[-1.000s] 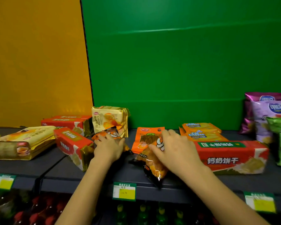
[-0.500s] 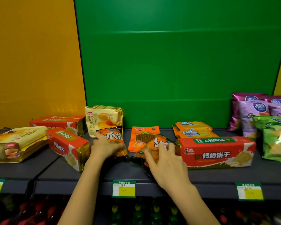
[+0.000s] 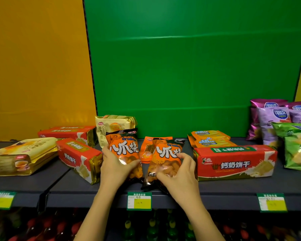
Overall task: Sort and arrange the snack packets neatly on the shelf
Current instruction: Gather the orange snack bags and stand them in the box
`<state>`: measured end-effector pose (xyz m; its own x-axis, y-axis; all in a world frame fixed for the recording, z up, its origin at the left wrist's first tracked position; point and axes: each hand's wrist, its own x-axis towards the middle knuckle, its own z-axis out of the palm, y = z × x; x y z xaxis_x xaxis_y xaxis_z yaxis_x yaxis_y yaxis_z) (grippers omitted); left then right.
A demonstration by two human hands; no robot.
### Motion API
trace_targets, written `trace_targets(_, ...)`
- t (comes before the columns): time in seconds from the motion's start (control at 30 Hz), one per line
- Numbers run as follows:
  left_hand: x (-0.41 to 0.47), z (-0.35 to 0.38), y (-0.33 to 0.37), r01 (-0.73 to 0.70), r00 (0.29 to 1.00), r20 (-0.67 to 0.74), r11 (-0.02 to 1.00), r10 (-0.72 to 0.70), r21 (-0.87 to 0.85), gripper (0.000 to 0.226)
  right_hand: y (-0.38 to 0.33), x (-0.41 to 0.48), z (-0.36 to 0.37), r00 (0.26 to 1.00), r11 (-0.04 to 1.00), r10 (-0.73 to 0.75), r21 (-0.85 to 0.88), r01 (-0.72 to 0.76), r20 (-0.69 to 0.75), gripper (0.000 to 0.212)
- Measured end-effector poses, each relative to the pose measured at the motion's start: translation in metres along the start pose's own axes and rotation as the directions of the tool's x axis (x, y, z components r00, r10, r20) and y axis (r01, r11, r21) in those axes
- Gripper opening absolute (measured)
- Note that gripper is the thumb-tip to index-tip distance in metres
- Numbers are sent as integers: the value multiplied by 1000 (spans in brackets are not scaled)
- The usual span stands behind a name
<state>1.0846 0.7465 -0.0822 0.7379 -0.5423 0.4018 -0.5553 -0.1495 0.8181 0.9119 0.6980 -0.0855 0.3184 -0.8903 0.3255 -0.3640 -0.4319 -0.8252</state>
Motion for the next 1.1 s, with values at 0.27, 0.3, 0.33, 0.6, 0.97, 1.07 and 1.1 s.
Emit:
trace_targets(0.27, -13, -8, 1, -62, 998, -31, 993, 59, -96, 89, 1, 0, -7, 981, 945, 44, 312, -102, 187, 90)
trace_targets(0.3, -14, -9, 4, -75, 997, -43, 991, 70, -113, 88, 1, -1, -9, 985, 943, 25, 322, -80, 170, 90)
trace_targets(0.33, -16, -10, 7, -92, 995, -54, 988, 86, -125, 87, 1, -2, -12, 989, 941, 5, 333, -54, 145, 88)
trace_targets(0.6, -20, 1, 74, -269, 963, -52, 936, 264, -229, 92, 13, 10, -82, 996, 902, -88, 422, 90, -24, 84)
trace_targets(0.97, -89, 134, 202, -345, 888, 139, 836, 438, -428, 90, 101, -10, -279, 948, 937, -6, 330, 117, -318, 82)
trace_targets(1.07, -128, 181, 237, -318, 869, 189, 809, 457, -494, 89, 134, -28, -342, 927, 951, 35, 298, 84, -374, 90)
trace_targets(1.1, -141, 196, 249, -311, 861, 204, 799, 466, -514, 88, 146, -33, -362, 919, 954, 52, 292, 71, -392, 91)
